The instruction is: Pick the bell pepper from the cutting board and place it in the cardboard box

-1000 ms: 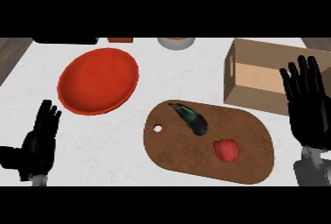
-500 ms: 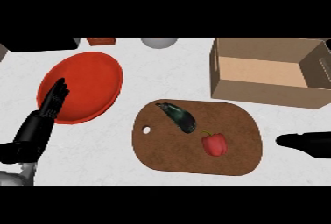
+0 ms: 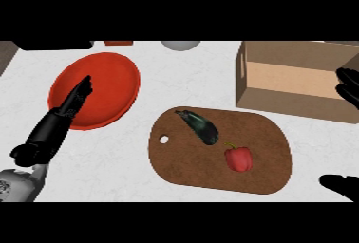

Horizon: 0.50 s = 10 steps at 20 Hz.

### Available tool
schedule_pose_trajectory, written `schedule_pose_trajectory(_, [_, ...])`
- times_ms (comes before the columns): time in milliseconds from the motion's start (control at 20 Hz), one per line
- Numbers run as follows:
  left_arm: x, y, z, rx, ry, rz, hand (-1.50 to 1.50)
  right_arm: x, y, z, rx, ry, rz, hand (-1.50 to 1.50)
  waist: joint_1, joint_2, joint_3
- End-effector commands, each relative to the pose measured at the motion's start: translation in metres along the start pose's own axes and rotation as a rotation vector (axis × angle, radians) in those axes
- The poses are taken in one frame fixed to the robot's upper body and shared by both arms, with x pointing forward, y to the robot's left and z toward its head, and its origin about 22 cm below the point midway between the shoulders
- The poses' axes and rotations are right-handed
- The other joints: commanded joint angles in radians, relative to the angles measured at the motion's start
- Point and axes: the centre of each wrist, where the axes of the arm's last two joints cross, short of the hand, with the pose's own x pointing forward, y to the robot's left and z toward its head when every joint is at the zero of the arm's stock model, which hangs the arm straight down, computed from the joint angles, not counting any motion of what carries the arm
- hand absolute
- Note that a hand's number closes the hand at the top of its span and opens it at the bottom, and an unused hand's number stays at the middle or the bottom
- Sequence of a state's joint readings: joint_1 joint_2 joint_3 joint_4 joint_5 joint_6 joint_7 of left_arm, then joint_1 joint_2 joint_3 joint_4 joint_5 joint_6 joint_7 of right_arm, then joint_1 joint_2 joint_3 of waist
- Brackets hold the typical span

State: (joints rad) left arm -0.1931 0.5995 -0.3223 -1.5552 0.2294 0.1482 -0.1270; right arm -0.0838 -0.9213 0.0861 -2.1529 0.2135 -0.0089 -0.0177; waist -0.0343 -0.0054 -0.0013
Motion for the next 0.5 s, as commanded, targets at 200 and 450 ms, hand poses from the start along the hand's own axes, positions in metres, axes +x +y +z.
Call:
schedule_pose_trajectory(200, [0.011,-0.001,-0.022,-0.039,-0.016,-0.006,0.0,0.048,0.001,0.008,0.371,0.091,0.318,-1.5,0.017,0.003,-0.003])
schedule_pose_trajectory(450, [0.002,-0.004,-0.011,-0.049,-0.023,-0.018,0.0,0.088,0.017,0.015,0.499,0.145,0.404,-1.5,0.05,0.005,-0.003])
